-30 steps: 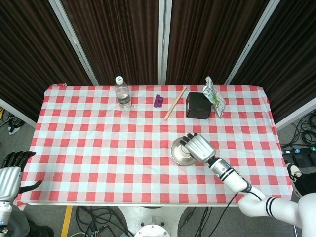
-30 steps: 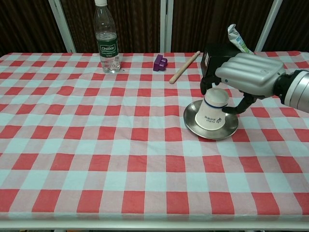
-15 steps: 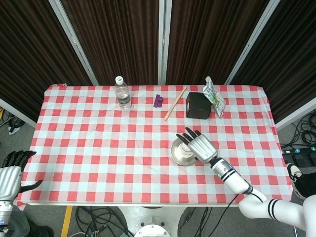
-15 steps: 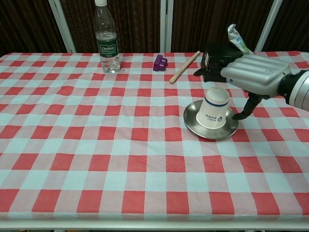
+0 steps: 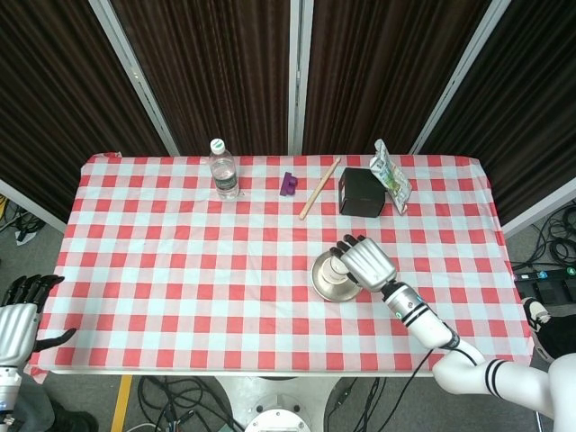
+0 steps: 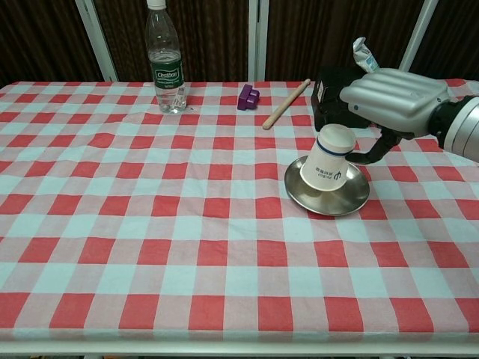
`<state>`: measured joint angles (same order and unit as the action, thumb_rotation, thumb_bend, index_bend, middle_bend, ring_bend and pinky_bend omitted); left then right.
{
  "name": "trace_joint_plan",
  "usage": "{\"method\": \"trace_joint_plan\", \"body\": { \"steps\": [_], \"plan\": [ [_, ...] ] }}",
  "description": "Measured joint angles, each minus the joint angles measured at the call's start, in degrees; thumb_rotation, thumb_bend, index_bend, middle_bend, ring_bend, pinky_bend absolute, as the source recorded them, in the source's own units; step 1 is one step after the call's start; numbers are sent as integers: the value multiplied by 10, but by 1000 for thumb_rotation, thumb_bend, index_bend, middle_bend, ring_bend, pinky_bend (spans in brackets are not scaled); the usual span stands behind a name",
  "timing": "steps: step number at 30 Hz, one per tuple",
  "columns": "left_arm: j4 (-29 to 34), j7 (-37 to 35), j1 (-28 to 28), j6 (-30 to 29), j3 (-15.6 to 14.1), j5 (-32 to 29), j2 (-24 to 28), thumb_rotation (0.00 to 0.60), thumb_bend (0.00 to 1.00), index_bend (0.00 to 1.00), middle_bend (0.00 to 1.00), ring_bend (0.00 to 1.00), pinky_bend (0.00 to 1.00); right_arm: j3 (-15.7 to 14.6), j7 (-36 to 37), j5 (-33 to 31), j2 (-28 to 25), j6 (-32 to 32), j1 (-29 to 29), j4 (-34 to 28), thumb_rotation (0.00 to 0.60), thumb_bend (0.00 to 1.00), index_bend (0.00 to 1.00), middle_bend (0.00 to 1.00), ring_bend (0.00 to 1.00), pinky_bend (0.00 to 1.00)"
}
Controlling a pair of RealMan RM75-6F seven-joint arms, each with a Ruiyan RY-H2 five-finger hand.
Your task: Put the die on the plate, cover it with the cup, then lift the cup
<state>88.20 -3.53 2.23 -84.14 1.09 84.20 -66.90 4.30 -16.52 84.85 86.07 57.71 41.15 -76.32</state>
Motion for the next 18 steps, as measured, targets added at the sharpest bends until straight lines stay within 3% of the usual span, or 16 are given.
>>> {"method": "trace_joint_plan", "body": {
  "steps": [5,9,15,18],
  "plan": [
    [3,3,4,1,1,4,1,600,75,190,172,105,94,10,16,1,-35,30,-14,-27,600,303,473,388,271,500],
    [3,3,6,2,1,6,1,600,74,190,172,105,94,21,24,-34,-55,34,-28,-25,600,302,473,384,269,497],
    [5,4,9,5,1,8,0,600,75,190,172,105,94,28,30,-106,-54,-3,-39,41,600,301,452,354,254,452],
    [7,6,8,5,1,7,1,600,74,190,172,105,94,29,37,-123,-39,-29,-40,88,600,301,379,319,218,413]
  ]
}}
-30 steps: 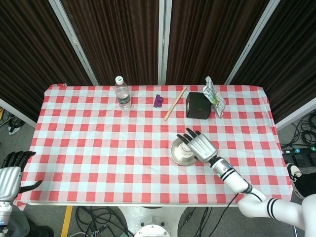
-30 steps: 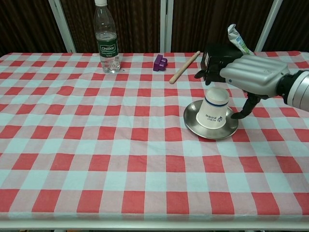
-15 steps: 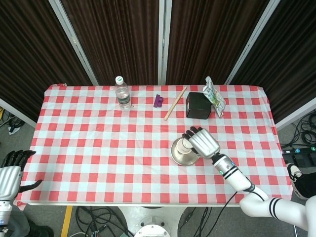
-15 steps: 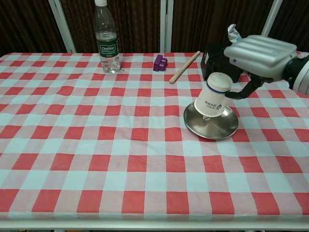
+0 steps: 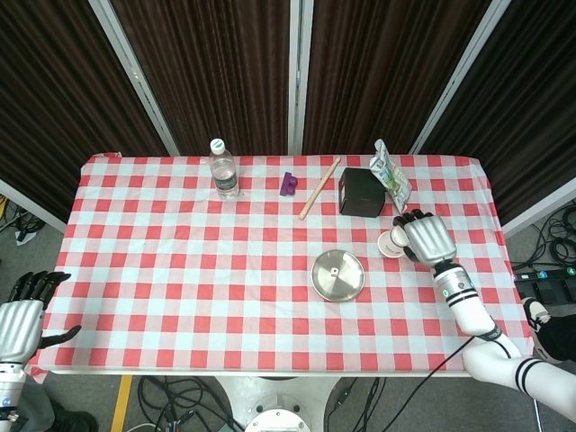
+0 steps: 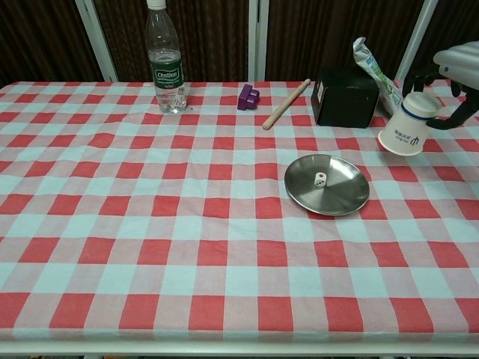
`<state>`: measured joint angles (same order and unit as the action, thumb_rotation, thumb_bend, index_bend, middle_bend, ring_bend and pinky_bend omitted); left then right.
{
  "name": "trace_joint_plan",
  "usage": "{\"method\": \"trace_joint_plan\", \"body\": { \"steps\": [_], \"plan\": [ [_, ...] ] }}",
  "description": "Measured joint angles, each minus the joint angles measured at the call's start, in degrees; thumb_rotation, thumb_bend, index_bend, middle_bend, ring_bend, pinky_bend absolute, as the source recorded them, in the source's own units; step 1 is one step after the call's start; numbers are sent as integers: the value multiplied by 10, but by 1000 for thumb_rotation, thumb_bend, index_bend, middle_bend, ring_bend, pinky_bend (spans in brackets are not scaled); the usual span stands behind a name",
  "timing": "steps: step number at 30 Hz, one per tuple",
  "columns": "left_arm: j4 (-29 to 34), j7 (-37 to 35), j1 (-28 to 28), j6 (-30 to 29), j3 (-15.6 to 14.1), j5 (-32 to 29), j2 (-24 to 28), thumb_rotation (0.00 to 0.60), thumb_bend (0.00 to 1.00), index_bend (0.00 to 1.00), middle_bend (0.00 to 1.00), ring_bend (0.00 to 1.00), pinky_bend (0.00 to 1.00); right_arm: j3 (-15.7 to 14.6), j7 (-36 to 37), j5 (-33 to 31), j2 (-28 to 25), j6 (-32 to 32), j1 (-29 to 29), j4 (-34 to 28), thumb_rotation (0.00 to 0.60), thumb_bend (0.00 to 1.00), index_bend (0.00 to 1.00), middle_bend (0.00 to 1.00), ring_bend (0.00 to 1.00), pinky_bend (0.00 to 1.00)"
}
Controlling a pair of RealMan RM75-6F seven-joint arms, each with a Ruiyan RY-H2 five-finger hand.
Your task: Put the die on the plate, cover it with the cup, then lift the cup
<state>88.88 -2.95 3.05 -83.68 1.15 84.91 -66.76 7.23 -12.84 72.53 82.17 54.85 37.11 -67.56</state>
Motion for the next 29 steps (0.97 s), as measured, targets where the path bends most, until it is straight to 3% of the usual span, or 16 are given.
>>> {"method": "trace_joint_plan", "body": {
  "steps": [5,8,13,17,24,29],
  "plan": [
    [4,2,0,-1,0,-1,1,600,75,190,172,105,94,-4,21,-6,22,-26,-2,32,600,239,86,146,40,253],
    [3,1,2,1,1,-1,1,600,75,190,172,105,94,-5,24,-1,15,-16,-6,17,600,238,9,99,2,207],
    [-4,-4,5,3,3,-2,-3,600,75,190,172,105,94,-5,24,11,-21,34,-29,-43,600,253,5,132,28,225],
    [-11,-7,5,5,5,-6,-9,600,74,190,172,105,94,-9,34,33,-60,110,-67,-105,600,253,62,183,66,244],
    [-23,-3,7,4,9,-10,-26,600,74,190,172,105,94,-54,63,92,-148,275,-195,-225,600,250,70,116,4,145],
    [-31,23,8,-1,14,-17,-38,600,74,189,172,105,94,-77,77,113,-171,354,-268,-251,600,251,70,109,0,121]
  ]
}}
